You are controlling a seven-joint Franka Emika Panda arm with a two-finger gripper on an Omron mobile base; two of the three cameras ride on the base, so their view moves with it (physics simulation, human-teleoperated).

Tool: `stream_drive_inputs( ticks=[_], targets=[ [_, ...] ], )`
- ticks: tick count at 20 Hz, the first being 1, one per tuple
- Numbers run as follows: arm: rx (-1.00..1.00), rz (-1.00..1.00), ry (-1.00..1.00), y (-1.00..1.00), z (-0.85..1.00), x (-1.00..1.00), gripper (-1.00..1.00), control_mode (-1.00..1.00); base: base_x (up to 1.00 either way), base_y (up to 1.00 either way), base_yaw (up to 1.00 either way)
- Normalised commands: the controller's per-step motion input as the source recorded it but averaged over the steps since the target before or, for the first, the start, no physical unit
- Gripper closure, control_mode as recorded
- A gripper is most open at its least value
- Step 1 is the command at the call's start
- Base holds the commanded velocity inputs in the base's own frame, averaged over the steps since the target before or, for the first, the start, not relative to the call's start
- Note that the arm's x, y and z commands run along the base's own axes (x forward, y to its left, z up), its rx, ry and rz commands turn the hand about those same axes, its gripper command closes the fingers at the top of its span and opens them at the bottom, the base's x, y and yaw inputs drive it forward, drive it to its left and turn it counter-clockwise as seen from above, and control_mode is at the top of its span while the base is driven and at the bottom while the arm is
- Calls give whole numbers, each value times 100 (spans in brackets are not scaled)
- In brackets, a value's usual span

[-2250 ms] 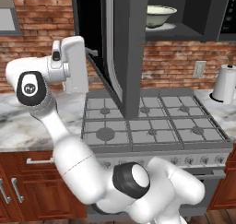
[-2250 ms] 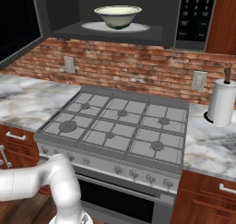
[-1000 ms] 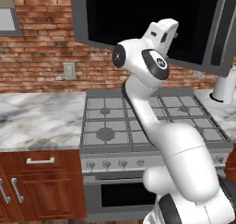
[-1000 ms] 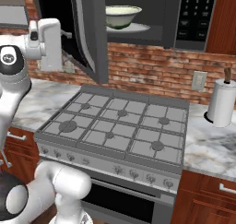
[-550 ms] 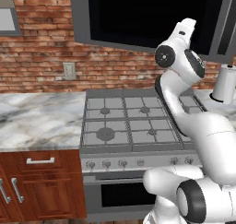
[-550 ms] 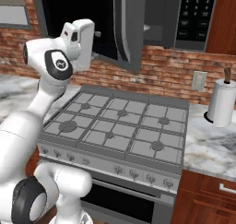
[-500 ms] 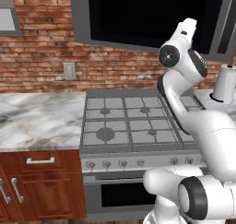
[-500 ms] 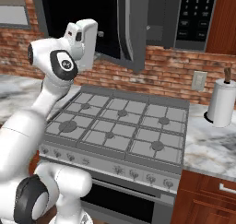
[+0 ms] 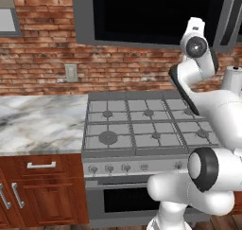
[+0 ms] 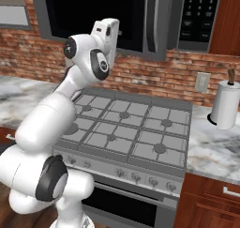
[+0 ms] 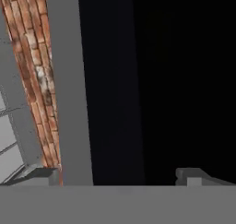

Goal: Pick the mushroom from the sink and place it in the bowl. Then pick the bowl and place it in the microwave. Then close the microwave door and press the start button.

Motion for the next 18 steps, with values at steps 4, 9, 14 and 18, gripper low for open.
stream_drive_inputs(
  ticks=[4, 9, 14, 18],
  targets=[
    [-8, 12, 28, -1, 14, 64, -100, -100, 0, 0, 0],
    [-6, 15, 30, -6, 2, 59, -100, -100, 0, 0, 0],
    [-8, 18, 22, -5, 0, 21, -100, -100, 0, 0, 0],
    [-10, 22, 12, -3, 0, 0, -100, -100, 0, 0, 0]
  ],
)
